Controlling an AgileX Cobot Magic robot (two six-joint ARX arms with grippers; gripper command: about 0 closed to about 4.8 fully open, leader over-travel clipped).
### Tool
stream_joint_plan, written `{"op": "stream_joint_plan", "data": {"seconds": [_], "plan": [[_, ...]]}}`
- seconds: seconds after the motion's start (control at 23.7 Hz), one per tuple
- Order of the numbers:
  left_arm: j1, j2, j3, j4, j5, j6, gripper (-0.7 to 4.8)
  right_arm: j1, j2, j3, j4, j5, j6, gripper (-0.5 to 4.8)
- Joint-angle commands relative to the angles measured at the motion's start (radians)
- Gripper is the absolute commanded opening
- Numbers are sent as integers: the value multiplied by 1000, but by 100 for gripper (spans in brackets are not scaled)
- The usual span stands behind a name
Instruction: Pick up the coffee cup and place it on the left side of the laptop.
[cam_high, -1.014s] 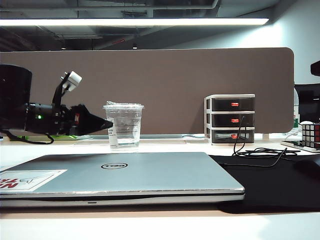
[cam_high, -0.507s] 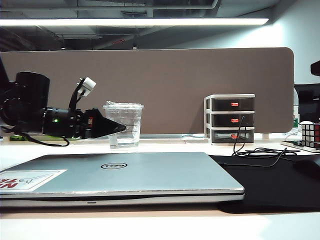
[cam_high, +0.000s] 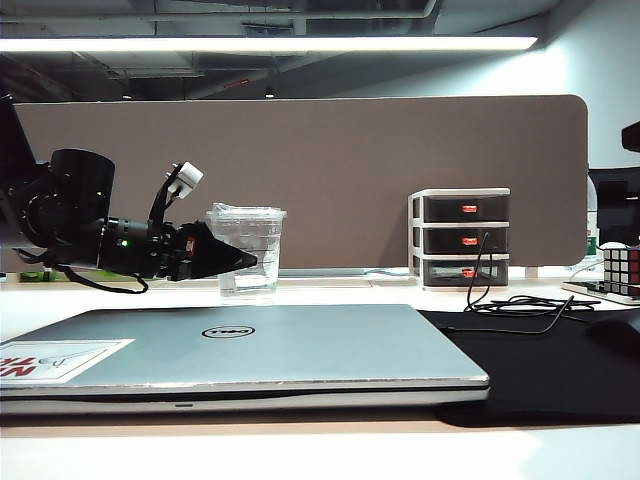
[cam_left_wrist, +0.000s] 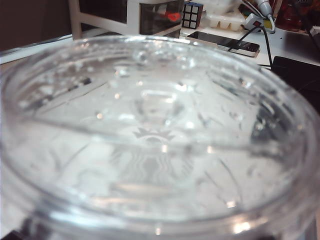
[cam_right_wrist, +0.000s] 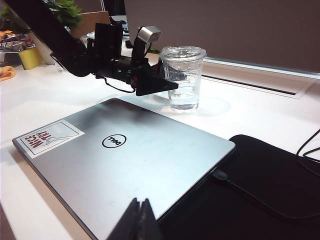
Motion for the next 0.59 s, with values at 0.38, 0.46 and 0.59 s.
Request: {"op": "stream_joint_plan", "data": {"seconds": [0.38, 0.46, 0.59], "plan": [[1, 2, 96, -138, 2, 44, 479, 1, -2, -5, 10, 2, -1, -1], [1, 2, 114, -137, 2, 45, 479, 0, -2, -5, 10, 2, -1, -1], [1, 2, 127, -139, 1, 64, 479, 1, -2, -5, 10, 2, -4, -1]]}}
